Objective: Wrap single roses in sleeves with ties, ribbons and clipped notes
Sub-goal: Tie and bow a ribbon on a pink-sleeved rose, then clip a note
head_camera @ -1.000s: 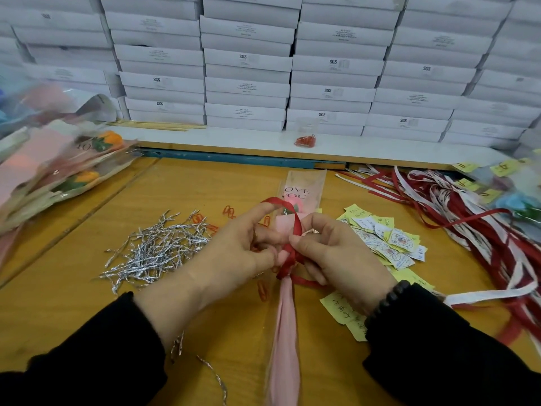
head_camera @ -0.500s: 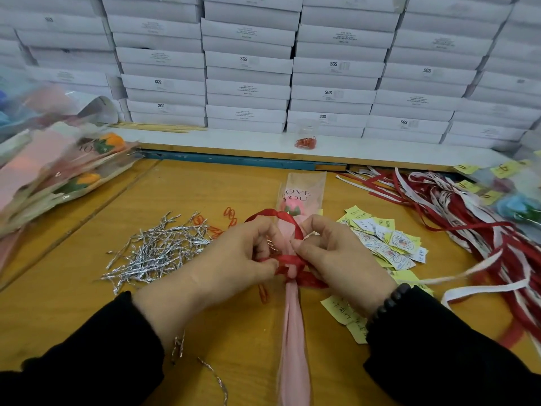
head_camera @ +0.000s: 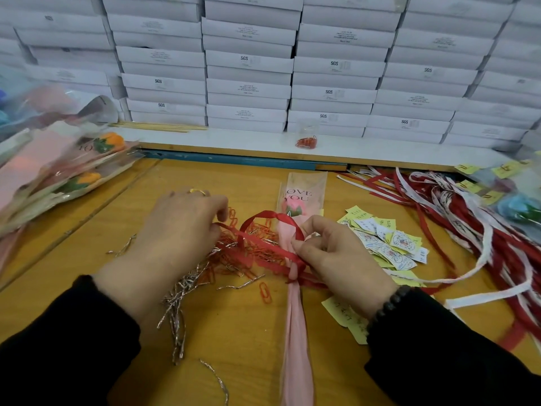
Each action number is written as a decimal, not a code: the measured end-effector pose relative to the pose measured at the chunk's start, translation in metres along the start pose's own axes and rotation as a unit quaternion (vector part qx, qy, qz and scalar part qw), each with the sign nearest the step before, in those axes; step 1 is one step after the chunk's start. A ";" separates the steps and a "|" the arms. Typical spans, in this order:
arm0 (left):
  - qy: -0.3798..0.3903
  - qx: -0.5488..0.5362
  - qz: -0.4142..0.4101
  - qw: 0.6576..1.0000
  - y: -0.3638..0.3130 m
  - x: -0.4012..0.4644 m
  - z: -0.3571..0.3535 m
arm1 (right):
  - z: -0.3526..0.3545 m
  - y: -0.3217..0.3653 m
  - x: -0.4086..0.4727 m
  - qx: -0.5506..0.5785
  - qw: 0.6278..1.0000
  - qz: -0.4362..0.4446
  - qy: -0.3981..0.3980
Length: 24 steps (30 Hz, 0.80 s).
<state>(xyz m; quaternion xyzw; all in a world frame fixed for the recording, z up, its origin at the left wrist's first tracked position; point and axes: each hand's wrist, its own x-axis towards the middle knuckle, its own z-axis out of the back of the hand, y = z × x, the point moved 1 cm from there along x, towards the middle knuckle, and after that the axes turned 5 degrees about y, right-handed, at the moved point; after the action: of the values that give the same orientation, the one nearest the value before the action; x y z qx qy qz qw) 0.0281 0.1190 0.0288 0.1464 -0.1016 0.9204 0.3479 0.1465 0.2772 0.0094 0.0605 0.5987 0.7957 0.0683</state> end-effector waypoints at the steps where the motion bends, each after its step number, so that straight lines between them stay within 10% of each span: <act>1: -0.004 0.013 0.016 1.000 0.005 0.001 0.001 | 0.000 -0.001 0.000 0.000 1.000 -0.002 -0.003; 9: 0.049 0.119 0.097 0.987 0.020 0.003 0.023 | 0.001 0.000 0.001 0.015 1.000 -0.013 -0.007; 15: 0.076 -0.127 -0.041 0.988 -0.022 -0.007 0.030 | -0.001 0.001 0.000 0.054 0.998 -0.013 -0.014; 24: 0.140 -0.396 -0.028 0.907 -0.054 -0.019 -0.015 | -0.002 -0.001 0.002 0.026 0.999 -0.002 -0.036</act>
<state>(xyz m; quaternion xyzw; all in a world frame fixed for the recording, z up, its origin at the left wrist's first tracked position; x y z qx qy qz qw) 0.0752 0.1511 0.0128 -0.1308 -0.4037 0.8055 0.4136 0.1444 0.2763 0.0081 0.0898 0.6166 0.7770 0.0895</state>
